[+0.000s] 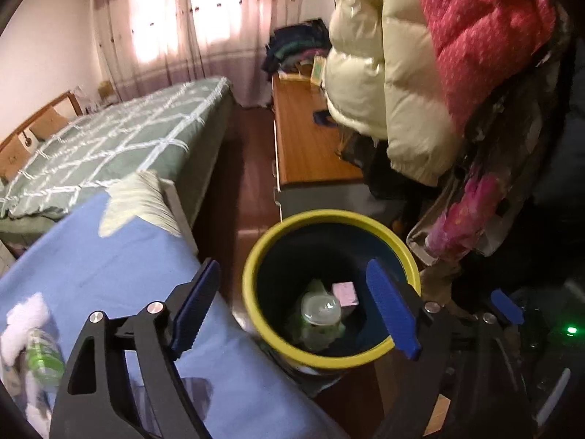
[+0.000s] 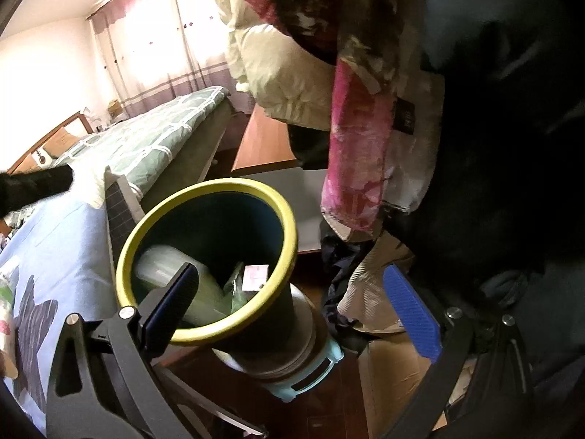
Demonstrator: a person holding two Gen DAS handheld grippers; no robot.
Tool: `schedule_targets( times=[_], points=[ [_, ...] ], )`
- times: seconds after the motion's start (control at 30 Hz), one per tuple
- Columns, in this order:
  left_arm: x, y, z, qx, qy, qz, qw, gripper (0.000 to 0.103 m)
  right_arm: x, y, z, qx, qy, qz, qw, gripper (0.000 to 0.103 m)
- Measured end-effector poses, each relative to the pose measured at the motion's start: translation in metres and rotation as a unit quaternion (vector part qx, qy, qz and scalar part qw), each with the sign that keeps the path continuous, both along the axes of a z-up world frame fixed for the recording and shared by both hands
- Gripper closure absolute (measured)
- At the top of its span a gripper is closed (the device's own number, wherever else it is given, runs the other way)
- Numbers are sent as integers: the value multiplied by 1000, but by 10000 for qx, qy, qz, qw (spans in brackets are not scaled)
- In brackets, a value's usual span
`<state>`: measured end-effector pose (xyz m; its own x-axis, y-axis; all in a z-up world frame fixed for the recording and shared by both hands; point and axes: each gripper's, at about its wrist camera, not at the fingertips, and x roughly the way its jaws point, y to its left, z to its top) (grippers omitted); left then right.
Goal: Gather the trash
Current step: 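Carry the plastic bottle over the bin and open the left gripper, then move both tools back over the table toward the remaining items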
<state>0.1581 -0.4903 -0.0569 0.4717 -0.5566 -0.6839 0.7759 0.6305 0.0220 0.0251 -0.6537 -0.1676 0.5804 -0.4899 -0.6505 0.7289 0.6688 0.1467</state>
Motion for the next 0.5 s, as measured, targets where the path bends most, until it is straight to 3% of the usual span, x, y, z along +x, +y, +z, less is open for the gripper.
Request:
schedule_targets(
  times=[0.17, 0.3, 0.5],
  points=[
    [-13, 62, 39, -424, -132, 190, 9988, 11, 6, 15, 7, -44, -41, 206, 9998, 7],
    [-22, 124, 62, -716, -295, 530, 9956, 8, 15, 32, 13, -100, -71, 452, 9989, 7],
    [-32, 225, 80, -997, -664, 1357, 9835, 5, 28, 61, 21, -207, -78, 789, 9966, 7]
  ],
)
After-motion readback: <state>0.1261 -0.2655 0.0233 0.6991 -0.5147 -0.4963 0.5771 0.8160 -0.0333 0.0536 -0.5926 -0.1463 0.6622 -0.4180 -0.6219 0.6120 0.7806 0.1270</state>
